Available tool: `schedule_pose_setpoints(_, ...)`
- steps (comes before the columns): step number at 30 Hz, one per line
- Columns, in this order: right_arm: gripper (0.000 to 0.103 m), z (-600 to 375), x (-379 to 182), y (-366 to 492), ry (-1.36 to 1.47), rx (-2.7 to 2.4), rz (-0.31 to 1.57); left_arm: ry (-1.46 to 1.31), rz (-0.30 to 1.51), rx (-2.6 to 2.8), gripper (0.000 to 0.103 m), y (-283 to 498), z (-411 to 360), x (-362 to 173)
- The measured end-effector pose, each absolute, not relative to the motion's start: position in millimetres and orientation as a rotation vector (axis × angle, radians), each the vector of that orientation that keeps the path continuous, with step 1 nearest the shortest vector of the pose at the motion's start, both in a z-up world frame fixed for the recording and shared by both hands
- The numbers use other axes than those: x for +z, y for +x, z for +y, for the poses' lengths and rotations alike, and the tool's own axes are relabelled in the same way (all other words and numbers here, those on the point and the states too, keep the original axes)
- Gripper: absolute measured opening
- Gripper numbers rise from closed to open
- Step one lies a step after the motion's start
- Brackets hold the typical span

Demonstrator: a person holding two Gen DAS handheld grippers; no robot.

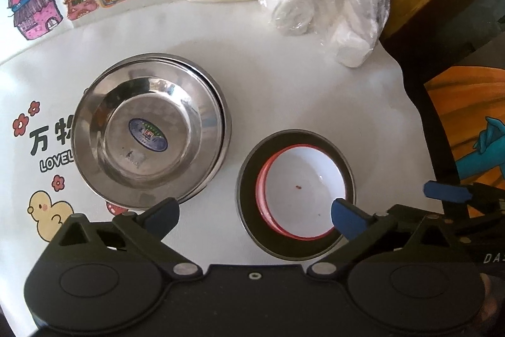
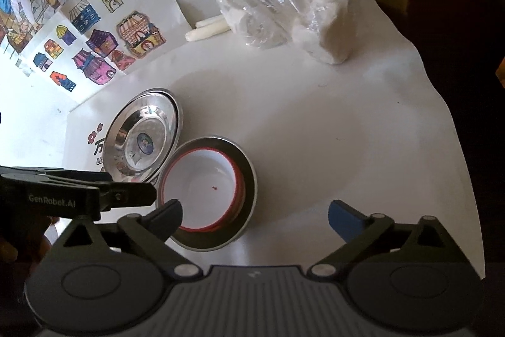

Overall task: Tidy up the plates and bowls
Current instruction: 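Move both grippers to the rim of the dark grey bowl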

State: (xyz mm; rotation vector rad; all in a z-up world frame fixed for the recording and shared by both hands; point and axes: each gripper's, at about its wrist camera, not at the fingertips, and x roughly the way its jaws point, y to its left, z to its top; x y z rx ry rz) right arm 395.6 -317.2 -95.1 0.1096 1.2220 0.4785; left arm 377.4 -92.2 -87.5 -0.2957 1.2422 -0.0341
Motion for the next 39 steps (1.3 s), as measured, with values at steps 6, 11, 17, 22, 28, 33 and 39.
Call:
schedule_pose_setpoints(6,0.103,-321.8,-98.9,396.7,0.120,0.449,1.216,-0.294,1.222,-0.010,0.102,373.6,-86.5,-88.3)
schedule_pose_setpoints(11,0.103,-328.1,-104.5,398.2,0.106,0.409,1.210,-0.301,1.231,0.041,0.102,364.4,-75.0,-93.2)
schedule_pose_setpoints(17,0.103,-330.9,-114.8,396.4,0.065,0.376,1.231,-0.309,1.267,0.073,0.102,357.9,-67.6,-102.7)
schedule_pose_setpoints(22,0.103,-330.4,-120.8,396.9,0.034,0.368,1.249,-0.285,1.286,0.092,0.102,357.8,-70.0,-109.5)
schedule_pose_setpoints(28,0.103,-326.8,-127.8,400.3,-0.005,0.361,1.258,-0.239,1.302,0.117,0.102,361.7,-78.0,-116.9)
schedule_pose_setpoints(33,0.103,-324.3,-132.7,404.3,-0.018,0.372,1.265,-0.198,1.316,0.144,0.102,367.4,-82.5,-122.1)
schedule_pose_setpoints(39,0.103,-319.0,-136.2,410.3,-0.034,0.406,1.264,-0.155,1.325,0.152,0.102,374.2,-87.8,-125.1)
